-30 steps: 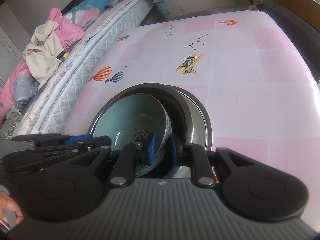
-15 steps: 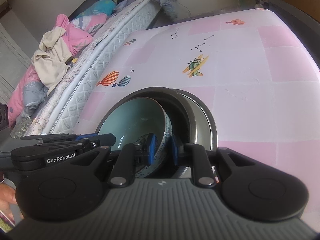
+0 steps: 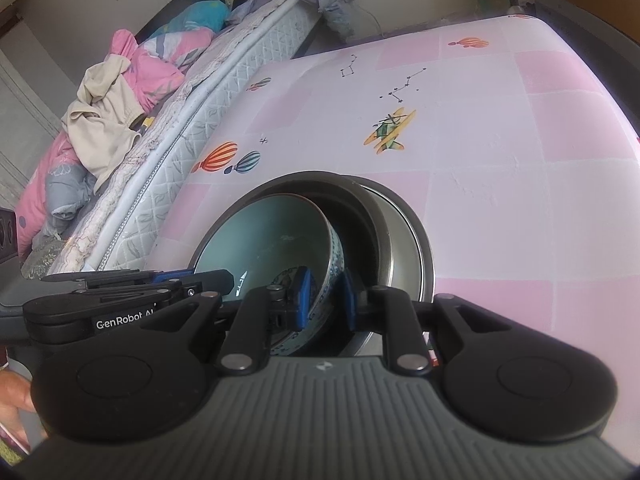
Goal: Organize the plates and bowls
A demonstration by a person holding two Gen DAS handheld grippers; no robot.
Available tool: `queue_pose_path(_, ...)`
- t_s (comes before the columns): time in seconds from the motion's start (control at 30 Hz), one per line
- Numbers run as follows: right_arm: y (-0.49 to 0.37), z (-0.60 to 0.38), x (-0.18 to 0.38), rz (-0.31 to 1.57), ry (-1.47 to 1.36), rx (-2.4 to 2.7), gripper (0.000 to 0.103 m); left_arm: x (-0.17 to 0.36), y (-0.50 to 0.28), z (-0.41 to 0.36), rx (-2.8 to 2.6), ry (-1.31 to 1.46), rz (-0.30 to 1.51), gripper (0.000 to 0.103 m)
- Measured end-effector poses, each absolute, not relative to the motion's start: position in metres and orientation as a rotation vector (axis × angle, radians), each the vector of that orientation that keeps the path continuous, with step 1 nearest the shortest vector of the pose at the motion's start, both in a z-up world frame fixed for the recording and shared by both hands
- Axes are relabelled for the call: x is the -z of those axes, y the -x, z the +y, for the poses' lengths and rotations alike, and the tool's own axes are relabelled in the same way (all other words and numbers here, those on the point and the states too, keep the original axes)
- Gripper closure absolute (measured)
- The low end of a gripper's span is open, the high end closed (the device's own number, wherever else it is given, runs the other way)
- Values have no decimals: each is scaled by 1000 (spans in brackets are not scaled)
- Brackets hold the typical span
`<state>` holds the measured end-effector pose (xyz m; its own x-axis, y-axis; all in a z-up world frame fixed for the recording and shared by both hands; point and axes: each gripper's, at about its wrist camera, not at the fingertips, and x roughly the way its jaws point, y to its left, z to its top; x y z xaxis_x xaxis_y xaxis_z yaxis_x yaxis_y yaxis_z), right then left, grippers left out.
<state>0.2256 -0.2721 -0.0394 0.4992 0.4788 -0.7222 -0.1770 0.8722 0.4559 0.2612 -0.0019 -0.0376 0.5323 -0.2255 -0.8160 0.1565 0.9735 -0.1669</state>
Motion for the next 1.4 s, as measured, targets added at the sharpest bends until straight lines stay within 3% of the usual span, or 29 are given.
queue_pose_path(0.17,-223,-274,37,969,-353,-404,82,32,-256,0,254,94,959,64)
queue_pose_path(0.33,-206,-284,24,907,-402,-400,69,14,-240,4,285,124,894,49)
queue_pose_path(0.5,-164,-303,-1,812,-480,-369,46,-6,-212,16,308,176,824,31)
queue_pose_path(0.6,-129,-315,-13,746,-510,-327,29,-12,-190,22,265,143,782,26)
queue_pose_path(0.67,-105,-321,-18,714,-519,-302,26,-12,-175,25,222,102,746,24)
queue_pose_path(0.9,-44,-324,-18,705,-547,-269,25,17,-140,44,0,-39,708,23)
queue_pose_path(1.27,4,-301,-27,668,-385,-174,21,36,-77,37,-5,10,754,22)
queue_pose_path(1.4,16,-280,-33,646,-282,-140,15,21,-60,20,42,33,754,11)
